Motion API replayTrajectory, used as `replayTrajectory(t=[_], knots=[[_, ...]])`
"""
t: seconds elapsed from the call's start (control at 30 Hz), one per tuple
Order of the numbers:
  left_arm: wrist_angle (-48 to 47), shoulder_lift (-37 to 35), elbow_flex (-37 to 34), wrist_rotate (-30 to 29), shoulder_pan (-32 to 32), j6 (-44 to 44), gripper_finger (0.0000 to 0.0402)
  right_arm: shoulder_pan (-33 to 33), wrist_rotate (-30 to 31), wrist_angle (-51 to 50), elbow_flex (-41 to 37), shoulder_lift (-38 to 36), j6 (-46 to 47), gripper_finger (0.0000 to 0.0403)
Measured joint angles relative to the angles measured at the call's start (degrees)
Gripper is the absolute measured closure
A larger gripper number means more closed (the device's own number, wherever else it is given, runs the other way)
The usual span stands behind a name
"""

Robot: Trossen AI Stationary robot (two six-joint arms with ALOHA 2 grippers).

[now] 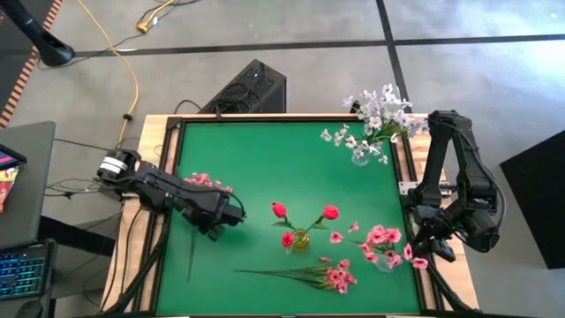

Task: Sort flowers into vase by color
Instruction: Put the left pink flowers into the bottom transparent vase

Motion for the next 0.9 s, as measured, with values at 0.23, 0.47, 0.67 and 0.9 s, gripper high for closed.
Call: replayTrajectory(t=[0.23,0.47,0.67,0.9], knots=[[9.0,0.0,-6.9,1.7,-2.0,-4.3,0.0254,0.0,0.0,0.0,0.0,0.0,-0.1,0.0194],[13.2,-0.3,-9.4,2.4,-1.9,-1.1,0.0266,0.0,0.0,0.0,0.0,0.0,0.1,0.0194],[12.5,0.0,-7.8,0.1,-1.0,4.9,0.0343,0.0,0.0,0.0,0.0,0.0,0.2,0.0194],[9.8,-0.6,-1.9,-8.5,1.0,9.6,0.0392,0.0,0.0,0.0,0.0,0.0,1.1,0.0194]])
